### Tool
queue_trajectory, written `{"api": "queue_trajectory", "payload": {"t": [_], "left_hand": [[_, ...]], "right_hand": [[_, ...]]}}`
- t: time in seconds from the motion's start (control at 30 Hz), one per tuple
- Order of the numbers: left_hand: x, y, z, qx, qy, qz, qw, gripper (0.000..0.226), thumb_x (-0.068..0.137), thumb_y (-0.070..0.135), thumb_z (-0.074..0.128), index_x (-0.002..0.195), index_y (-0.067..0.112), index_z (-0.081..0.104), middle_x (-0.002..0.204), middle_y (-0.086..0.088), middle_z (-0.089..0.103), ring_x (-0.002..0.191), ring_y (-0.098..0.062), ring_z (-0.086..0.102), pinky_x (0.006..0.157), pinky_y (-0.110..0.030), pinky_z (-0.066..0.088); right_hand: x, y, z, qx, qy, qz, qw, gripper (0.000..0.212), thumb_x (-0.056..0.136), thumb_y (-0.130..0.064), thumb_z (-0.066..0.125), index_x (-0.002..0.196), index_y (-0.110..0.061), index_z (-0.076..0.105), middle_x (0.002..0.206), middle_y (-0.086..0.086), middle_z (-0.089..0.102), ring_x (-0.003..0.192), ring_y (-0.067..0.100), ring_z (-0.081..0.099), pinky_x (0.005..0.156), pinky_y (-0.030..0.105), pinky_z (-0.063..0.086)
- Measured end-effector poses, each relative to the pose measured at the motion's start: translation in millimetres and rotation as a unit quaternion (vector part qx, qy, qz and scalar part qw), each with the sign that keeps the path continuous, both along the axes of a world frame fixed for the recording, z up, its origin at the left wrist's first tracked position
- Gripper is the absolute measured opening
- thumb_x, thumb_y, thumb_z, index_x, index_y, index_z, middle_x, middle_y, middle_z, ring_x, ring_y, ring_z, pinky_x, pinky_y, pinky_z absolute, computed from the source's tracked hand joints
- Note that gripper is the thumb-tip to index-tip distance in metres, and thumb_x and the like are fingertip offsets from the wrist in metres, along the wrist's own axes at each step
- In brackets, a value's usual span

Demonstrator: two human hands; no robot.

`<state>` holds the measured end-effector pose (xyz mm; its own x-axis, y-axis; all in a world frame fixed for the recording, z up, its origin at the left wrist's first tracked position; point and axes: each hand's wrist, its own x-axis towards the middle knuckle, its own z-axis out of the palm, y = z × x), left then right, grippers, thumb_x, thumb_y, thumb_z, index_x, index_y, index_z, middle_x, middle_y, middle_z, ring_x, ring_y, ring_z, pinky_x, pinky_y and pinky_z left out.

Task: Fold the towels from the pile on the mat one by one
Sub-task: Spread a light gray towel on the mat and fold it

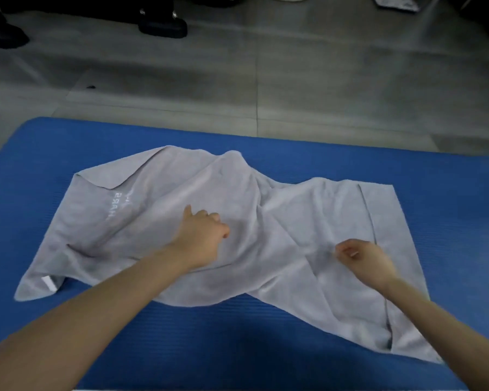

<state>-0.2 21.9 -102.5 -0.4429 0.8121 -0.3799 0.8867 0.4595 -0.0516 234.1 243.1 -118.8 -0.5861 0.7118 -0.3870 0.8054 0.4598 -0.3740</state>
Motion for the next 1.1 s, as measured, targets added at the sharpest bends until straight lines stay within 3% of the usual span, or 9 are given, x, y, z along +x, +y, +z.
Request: {"api": "queue_trajectory", "payload": {"t": [0.23,0.3,0.37,0.43,0.6,0.73,0.8,0.93,1.1], "left_hand": [[43,92,10,0.037,-0.015,-0.117,0.992,0.031,0.098,0.034,0.036,0.124,0.035,0.052,0.129,0.008,0.05,0.119,-0.016,0.044,0.107,-0.031,0.024],[48,119,11,0.013,0.02,-0.174,0.984,0.029,0.097,0.034,0.036,0.121,0.034,0.053,0.124,0.007,0.051,0.115,-0.018,0.045,0.102,-0.031,0.027],[55,153,9,-0.024,0.075,-0.235,0.969,0.026,0.097,0.031,0.035,0.116,0.031,0.054,0.118,0.005,0.052,0.111,-0.02,0.045,0.097,-0.034,0.03],[65,191,3,-0.038,0.111,-0.254,0.96,0.025,0.096,0.029,0.037,0.114,0.029,0.054,0.116,0.004,0.052,0.109,-0.021,0.045,0.091,-0.034,0.032],[85,285,-16,0.023,0.103,-0.152,0.983,0.033,0.094,0.03,0.046,0.124,0.019,0.054,0.122,-0.006,0.053,0.113,-0.027,0.046,0.089,-0.035,0.038],[96,349,-43,0.135,0.01,0.015,0.991,0.037,0.092,0.03,0.051,0.123,0.009,0.056,0.119,-0.016,0.055,0.111,-0.035,0.046,0.088,-0.039,0.04],[104,372,-60,0.155,-0.018,0.039,0.987,0.04,0.092,0.034,0.052,0.124,0.009,0.055,0.12,-0.017,0.055,0.112,-0.036,0.046,0.09,-0.039,0.038],[114,406,-78,0.171,-0.04,0.026,0.984,0.042,0.09,0.034,0.056,0.127,0.013,0.054,0.125,-0.016,0.052,0.114,-0.036,0.045,0.095,-0.037,0.035],[111,425,-75,0.16,-0.051,-0.002,0.986,0.019,0.085,0.028,0.062,0.1,0.016,0.065,0.104,-0.009,0.065,0.101,-0.031,0.057,0.081,-0.035,0.042]], "right_hand": [[97,90,-12,0.034,-0.033,-0.154,0.987,0.025,0.09,-0.029,0.056,0.109,-0.015,0.064,0.105,0.007,0.068,0.101,0.029,0.06,0.08,0.032,0.044],[99,115,-20,0.03,-0.027,-0.156,0.987,0.019,0.09,-0.033,0.053,0.089,-0.017,0.063,0.089,0.007,0.067,0.088,0.03,0.06,0.066,0.029,0.04],[92,136,-29,0.037,-0.008,-0.162,0.986,0.031,0.09,-0.036,0.052,0.066,-0.016,0.048,0.069,0.002,0.056,0.075,0.028,0.054,0.056,0.03,0.033],[83,155,-39,0.055,0.011,-0.169,0.984,0.037,0.089,-0.039,0.052,0.063,-0.016,0.039,0.068,0.003,0.052,0.073,0.029,0.053,0.056,0.031,0.031],[53,195,-59,0.113,0.013,-0.169,0.979,0.034,0.089,-0.041,0.05,0.095,-0.008,0.058,0.1,0.012,0.062,0.096,0.034,0.058,0.071,0.035,0.039],[39,205,-71,0.13,0.023,-0.16,0.978,0.024,0.09,-0.026,0.048,0.099,-0.006,0.057,0.1,0.012,0.064,0.093,0.032,0.058,0.066,0.032,0.033],[42,202,-71,0.138,0.034,-0.158,0.977,0.023,0.091,-0.027,0.049,0.102,-0.008,0.058,0.099,0.01,0.064,0.094,0.031,0.058,0.067,0.032,0.033],[74,174,-71,0.174,0.048,-0.139,0.974,0.026,0.087,-0.034,0.056,0.095,-0.01,0.061,0.082,0.008,0.065,0.081,0.032,0.058,0.066,0.034,0.027],[126,137,-75,0.16,0.086,-0.144,0.973,0.009,0.069,-0.025,0.07,0.067,-0.019,0.063,0.047,-0.006,0.052,0.046,0.02,0.049,0.055,0.027,0.03]]}}
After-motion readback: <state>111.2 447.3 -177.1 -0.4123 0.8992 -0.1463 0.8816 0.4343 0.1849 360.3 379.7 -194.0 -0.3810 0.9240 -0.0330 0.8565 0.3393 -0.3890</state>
